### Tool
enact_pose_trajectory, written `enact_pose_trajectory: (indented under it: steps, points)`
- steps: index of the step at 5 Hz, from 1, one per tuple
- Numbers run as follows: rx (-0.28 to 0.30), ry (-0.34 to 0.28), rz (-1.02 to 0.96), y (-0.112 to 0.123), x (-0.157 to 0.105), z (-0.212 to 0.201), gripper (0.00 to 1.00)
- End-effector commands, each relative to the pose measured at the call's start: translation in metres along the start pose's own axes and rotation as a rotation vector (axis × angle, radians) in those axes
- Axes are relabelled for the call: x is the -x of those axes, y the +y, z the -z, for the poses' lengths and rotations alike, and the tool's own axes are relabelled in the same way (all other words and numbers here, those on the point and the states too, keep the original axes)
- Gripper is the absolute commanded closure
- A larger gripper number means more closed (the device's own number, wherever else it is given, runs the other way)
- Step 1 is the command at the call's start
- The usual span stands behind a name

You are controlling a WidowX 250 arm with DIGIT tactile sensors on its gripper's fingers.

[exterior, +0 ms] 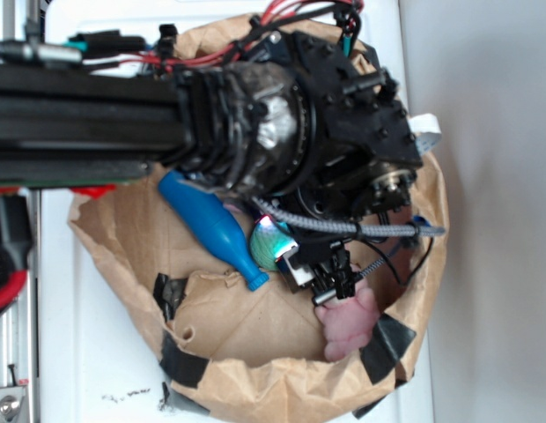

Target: Grab the green ball.

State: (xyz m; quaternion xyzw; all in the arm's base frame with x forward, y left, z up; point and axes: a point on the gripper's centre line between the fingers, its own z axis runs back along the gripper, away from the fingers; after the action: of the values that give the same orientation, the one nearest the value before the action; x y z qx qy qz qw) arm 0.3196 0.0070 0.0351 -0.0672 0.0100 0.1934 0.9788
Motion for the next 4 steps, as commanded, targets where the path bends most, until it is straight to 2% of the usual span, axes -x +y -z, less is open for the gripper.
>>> enact_pose_trajectory:
  steps: [1,2,4]
  points:
    - [0.004,-0.032,-0.006,0.006,-0.003,-0.008,1.0]
    - [-0.005,-0.051,-0.005,0.009,0.001,-0.014,1.0]
    - [0.049,-0.094,0.005,0.027,0.018,-0.078,1.0]
